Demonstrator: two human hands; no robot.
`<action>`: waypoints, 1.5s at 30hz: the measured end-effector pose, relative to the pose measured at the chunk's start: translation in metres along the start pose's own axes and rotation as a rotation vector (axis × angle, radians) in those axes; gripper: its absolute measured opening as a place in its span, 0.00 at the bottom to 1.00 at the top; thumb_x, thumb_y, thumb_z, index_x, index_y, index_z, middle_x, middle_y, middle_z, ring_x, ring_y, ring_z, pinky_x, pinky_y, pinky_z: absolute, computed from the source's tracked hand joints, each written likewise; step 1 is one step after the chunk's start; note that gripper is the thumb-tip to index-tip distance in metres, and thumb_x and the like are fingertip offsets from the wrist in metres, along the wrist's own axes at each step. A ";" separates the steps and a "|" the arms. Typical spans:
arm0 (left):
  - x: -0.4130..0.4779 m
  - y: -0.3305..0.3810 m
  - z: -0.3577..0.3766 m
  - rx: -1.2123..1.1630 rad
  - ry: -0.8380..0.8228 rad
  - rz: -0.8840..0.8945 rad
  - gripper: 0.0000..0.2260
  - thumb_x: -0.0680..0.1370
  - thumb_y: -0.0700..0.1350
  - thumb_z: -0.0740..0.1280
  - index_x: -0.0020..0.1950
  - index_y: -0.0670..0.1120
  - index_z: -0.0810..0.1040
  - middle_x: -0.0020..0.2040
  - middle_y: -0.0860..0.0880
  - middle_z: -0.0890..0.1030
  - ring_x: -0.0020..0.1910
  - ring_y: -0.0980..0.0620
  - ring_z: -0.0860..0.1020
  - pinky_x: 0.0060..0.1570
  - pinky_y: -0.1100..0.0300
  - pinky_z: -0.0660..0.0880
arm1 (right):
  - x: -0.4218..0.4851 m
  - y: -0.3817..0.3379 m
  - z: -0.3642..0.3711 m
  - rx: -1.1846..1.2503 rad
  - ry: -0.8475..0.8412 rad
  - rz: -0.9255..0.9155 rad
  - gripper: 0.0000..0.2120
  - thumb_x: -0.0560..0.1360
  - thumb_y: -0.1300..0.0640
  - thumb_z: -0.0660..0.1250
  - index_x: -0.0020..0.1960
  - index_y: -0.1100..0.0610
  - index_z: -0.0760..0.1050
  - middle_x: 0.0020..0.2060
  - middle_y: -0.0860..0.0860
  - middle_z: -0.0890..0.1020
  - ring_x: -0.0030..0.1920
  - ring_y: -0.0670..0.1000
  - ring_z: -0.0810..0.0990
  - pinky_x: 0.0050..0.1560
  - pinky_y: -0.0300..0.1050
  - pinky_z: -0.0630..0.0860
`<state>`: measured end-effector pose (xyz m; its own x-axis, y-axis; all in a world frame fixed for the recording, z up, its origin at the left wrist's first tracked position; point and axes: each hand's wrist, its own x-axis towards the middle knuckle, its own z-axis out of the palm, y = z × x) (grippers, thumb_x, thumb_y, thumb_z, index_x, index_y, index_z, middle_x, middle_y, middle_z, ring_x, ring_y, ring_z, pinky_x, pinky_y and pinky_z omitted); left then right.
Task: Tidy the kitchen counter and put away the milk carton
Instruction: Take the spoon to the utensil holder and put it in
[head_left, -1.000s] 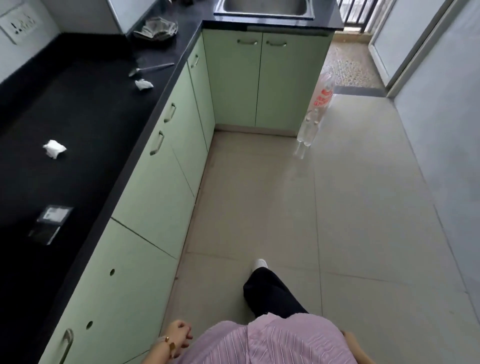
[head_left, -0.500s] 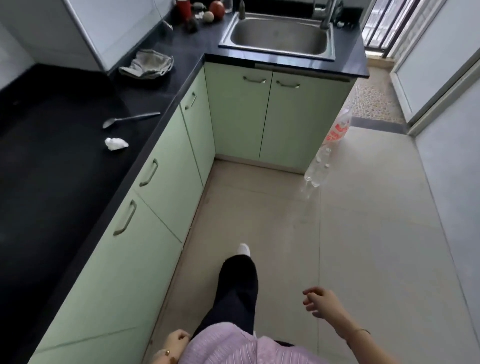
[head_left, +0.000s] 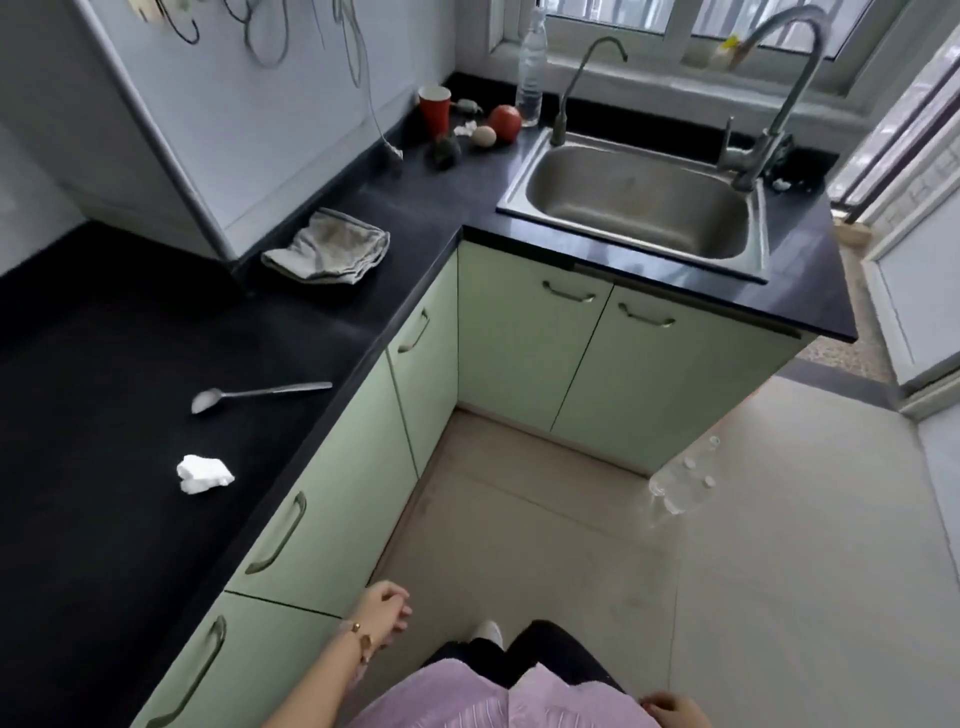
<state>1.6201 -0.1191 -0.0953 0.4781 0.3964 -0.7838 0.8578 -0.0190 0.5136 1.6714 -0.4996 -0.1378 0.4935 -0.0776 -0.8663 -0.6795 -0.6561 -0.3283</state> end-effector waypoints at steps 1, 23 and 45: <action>0.004 0.024 -0.005 -0.052 0.001 0.003 0.12 0.78 0.36 0.56 0.38 0.47 0.72 0.34 0.49 0.77 0.28 0.54 0.73 0.24 0.66 0.62 | -0.018 -0.039 -0.007 -0.005 0.023 -0.007 0.05 0.70 0.64 0.68 0.37 0.60 0.82 0.31 0.48 0.81 0.42 0.50 0.79 0.34 0.27 0.70; -0.041 0.023 0.021 -1.030 0.611 -0.556 0.08 0.78 0.35 0.60 0.40 0.41 0.75 0.32 0.44 0.78 0.28 0.48 0.74 0.25 0.64 0.68 | 0.066 -0.462 0.039 -0.910 -0.454 -0.604 0.12 0.74 0.67 0.59 0.39 0.57 0.78 0.29 0.52 0.80 0.28 0.49 0.76 0.30 0.39 0.67; -0.032 0.064 -0.127 0.090 1.048 -0.263 0.23 0.79 0.48 0.57 0.74 0.45 0.60 0.76 0.49 0.59 0.76 0.48 0.56 0.75 0.50 0.51 | -0.093 -0.568 0.217 -1.005 -0.465 -1.384 0.12 0.73 0.55 0.67 0.56 0.52 0.78 0.50 0.48 0.80 0.51 0.50 0.79 0.52 0.43 0.75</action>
<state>1.6354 -0.0160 0.0067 -0.0849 0.9841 -0.1558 0.9409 0.1306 0.3125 1.8939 0.0433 0.0477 0.0622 0.9622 -0.2652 0.7138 -0.2286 -0.6620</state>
